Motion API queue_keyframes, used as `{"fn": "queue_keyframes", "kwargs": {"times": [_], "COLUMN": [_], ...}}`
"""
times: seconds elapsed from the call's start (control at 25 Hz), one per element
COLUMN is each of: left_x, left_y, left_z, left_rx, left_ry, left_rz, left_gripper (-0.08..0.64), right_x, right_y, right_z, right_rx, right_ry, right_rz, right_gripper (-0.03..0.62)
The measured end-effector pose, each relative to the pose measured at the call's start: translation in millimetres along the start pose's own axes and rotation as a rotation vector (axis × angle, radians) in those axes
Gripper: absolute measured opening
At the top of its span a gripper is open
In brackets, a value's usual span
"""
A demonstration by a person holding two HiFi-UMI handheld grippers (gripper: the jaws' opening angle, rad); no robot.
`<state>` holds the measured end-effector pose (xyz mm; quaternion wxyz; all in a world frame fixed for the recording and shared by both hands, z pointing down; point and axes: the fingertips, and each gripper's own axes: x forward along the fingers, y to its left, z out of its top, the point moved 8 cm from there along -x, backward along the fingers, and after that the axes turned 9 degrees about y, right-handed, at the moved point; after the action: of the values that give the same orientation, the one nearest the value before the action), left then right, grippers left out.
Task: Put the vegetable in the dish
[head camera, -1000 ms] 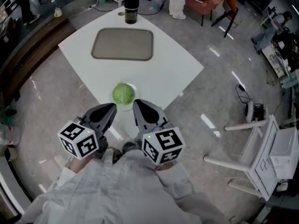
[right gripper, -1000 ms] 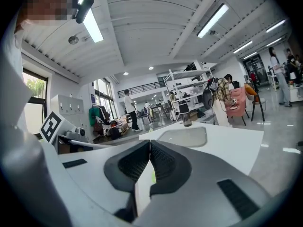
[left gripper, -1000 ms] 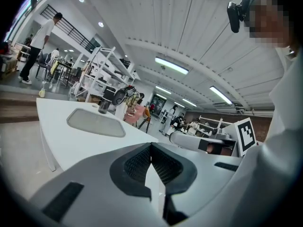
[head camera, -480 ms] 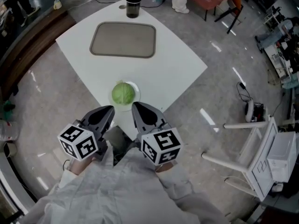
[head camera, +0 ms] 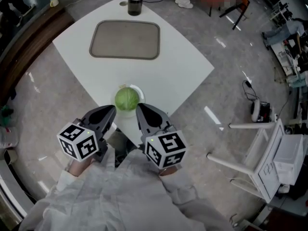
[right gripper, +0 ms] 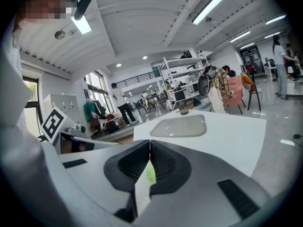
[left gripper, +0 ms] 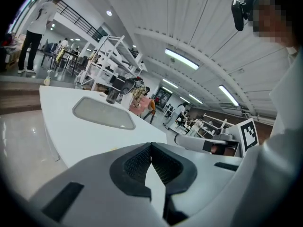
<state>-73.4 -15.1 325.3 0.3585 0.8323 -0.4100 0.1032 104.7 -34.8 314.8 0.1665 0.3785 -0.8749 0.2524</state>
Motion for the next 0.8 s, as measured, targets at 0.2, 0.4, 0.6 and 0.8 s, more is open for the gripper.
{"fn": "queue_keyframes", "kwargs": {"times": [0.2,0.4,0.6,0.8], "left_x": [5,11,14,21], "left_y": [12,26,38,47], "left_z": [9,13,14,14], "left_rx": [-0.004,-0.019,-0.033,-0.053], "left_ry": [0.025,0.049,0.082,0.107], "left_rz": [-0.018,-0.011,-0.024,-0.026], "left_gripper": [0.008,0.008,0.008,0.008], "right_x": [12,22,31,38], "right_y": [-3,-7,-8,-13], "right_z": [3,6,6,3], "right_rx": [0.019,0.028,0.042,0.073], "right_ry": [0.020,0.035,0.050,0.065], "right_rz": [-0.020,-0.041,-0.059,-0.067], "right_gripper": [0.014,0.014,0.014,0.014]}}
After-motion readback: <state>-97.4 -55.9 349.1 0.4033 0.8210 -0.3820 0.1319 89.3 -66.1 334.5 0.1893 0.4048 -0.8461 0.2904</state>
